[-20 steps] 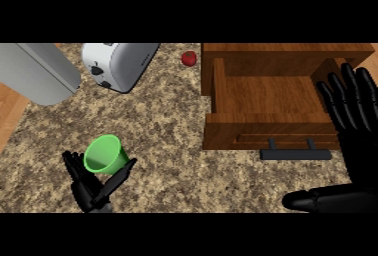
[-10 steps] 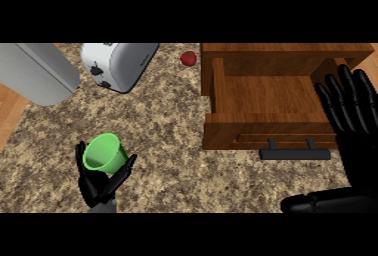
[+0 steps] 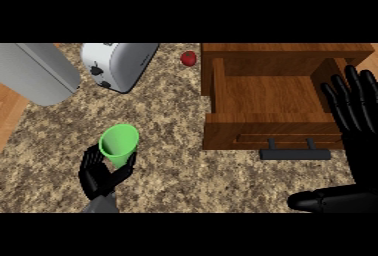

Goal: Pick up the cup, place it into the drawer and close the drawer

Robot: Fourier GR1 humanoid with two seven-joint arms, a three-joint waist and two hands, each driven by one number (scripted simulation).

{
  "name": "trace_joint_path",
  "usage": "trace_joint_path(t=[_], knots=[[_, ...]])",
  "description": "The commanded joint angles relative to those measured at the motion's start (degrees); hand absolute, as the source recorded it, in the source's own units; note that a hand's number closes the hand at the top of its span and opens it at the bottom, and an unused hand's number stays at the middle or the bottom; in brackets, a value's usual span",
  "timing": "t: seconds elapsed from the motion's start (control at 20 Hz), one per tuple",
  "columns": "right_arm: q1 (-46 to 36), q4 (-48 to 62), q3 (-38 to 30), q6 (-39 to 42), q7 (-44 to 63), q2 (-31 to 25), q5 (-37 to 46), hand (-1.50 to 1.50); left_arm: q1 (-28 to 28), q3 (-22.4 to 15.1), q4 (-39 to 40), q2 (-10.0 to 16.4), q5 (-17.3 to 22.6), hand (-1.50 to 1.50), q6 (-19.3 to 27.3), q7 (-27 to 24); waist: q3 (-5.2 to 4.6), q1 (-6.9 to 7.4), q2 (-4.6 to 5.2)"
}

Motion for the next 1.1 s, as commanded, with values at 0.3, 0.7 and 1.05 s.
trace_joint_path(t=[0.3,0.7,1.05], knots=[[-1.6,-3.9,1.1,-1.2,4.0,0.1,-0.6,-1.5,-2.3,-7.4,4.5,12.0,-7.3,1.5,-23.3,2.5,-0.1,-0.52,0.03],[0.3,-2.6,2.6,-1.5,2.4,1.0,2.3,-1.5,-5.7,-8.4,-3.8,10.9,-8.4,1.5,-23.6,5.0,0.0,0.17,-0.14],[-2.5,0.1,0.4,-2.7,2.8,0.6,2.2,-1.5,-1.8,-14.1,-24.2,12.2,-10.1,1.5,-19.7,18.4,0.06,0.87,-0.25]])
